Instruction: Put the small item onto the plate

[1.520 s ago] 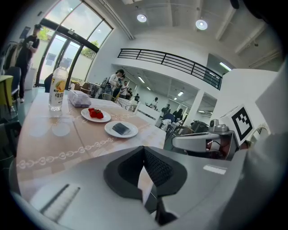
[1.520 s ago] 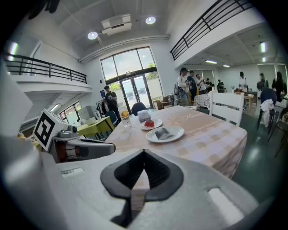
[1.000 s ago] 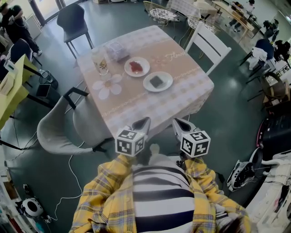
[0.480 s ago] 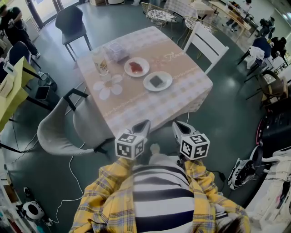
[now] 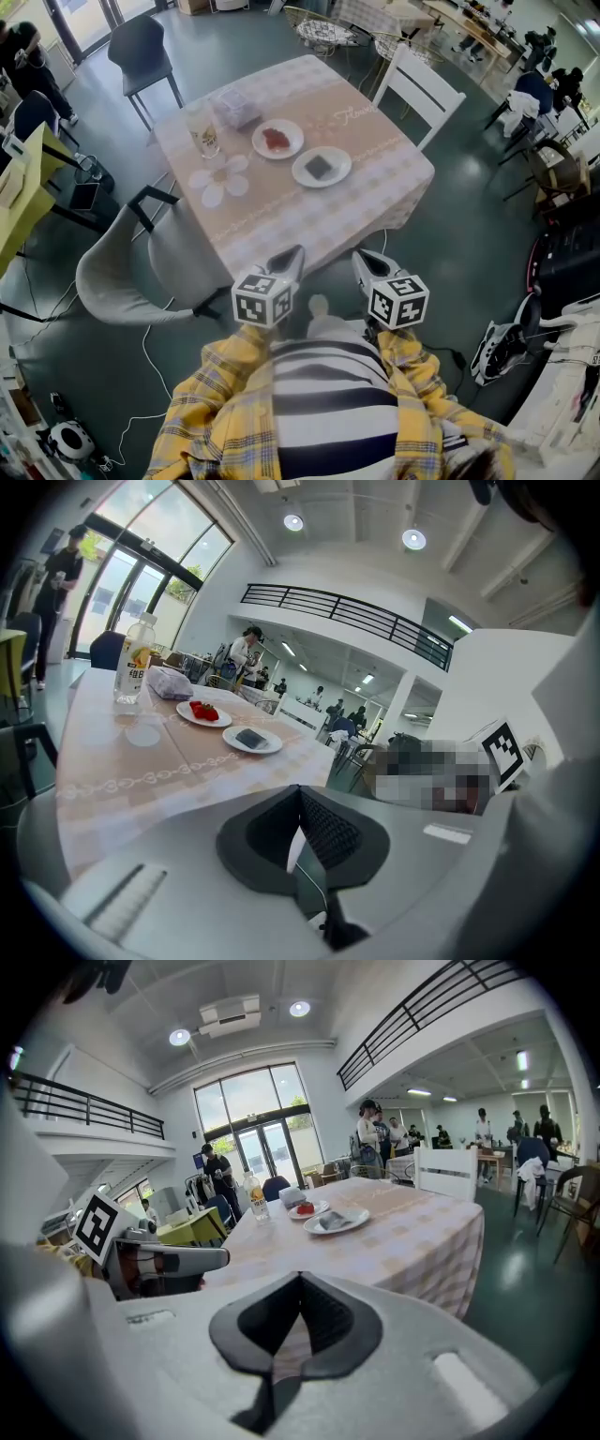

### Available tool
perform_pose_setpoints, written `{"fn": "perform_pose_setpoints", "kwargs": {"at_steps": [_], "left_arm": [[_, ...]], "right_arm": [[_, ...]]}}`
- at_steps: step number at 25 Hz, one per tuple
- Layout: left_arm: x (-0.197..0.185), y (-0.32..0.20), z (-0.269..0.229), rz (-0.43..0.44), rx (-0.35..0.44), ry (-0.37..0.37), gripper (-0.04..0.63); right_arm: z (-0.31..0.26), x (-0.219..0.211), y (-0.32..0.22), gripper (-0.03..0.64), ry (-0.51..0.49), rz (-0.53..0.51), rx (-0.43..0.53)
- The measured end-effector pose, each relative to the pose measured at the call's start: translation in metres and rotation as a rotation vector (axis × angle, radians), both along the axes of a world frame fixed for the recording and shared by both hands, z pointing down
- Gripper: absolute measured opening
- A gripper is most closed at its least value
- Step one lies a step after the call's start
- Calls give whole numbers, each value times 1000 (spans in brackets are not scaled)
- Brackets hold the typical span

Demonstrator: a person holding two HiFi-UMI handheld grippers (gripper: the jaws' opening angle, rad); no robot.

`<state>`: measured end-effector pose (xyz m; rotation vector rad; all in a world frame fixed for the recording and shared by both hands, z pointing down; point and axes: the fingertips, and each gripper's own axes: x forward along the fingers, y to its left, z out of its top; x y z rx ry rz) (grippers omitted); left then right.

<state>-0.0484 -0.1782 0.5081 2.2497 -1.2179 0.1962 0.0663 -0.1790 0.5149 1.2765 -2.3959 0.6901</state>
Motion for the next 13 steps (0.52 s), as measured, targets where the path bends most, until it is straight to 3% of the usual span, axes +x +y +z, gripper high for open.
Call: {"fn": "perform_pose_setpoints", "kwargs": {"at_steps": [13], "left_arm": [[3, -16, 1, 9, 6, 5, -2]], "right_arm": [[3, 4, -13, -3, 0, 20, 5]]}}
